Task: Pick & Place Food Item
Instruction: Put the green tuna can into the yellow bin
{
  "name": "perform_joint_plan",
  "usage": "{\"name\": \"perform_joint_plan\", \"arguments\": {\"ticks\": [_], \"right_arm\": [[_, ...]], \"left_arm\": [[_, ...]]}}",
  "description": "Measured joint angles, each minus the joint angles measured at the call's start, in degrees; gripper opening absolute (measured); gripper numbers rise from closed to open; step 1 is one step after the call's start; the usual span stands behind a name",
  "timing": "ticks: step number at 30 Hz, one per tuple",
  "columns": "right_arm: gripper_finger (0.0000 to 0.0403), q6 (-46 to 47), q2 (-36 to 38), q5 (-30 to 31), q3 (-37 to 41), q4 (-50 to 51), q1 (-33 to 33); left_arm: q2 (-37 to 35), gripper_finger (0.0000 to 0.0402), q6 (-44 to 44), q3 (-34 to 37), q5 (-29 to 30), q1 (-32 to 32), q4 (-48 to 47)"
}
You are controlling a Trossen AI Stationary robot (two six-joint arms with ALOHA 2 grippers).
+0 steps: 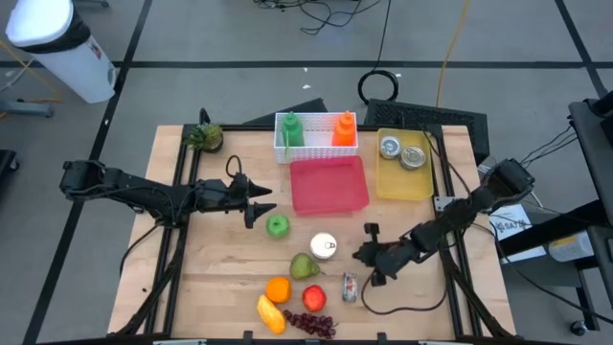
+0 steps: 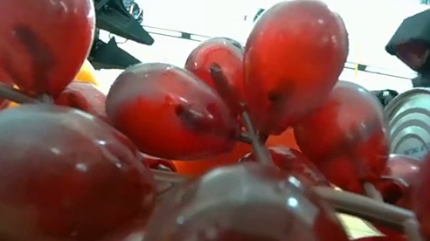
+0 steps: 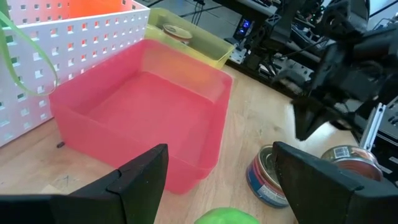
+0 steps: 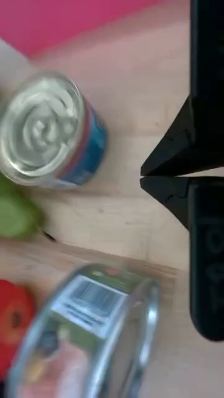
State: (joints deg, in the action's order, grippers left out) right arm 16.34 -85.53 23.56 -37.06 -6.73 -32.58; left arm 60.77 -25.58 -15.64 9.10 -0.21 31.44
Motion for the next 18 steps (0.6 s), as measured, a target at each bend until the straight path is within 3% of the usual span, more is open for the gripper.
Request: {"name": "perform_joint_plan", "arguments": {"ticks": [7,12,18], "right_arm": [[0.0030,2.01,5.46,4.93,-0.02,-0.78,-0.02],[0.0112,-3.19,8.38,3.63,-0.02,-4.96,-0.40],[0.0227,-13.80,8.34,-5.93,-0.04,-12.43,-1.83]], "left_arm": [[0.00,0.0301,0.02,0.00,0.00,0.00,0.04],[0.00,0.0301,-0.07,0.00,-0.02,0.00,0.11],[0.00,0.0301,-0.11,0.00,-0.02,0.00,0.09]]}}
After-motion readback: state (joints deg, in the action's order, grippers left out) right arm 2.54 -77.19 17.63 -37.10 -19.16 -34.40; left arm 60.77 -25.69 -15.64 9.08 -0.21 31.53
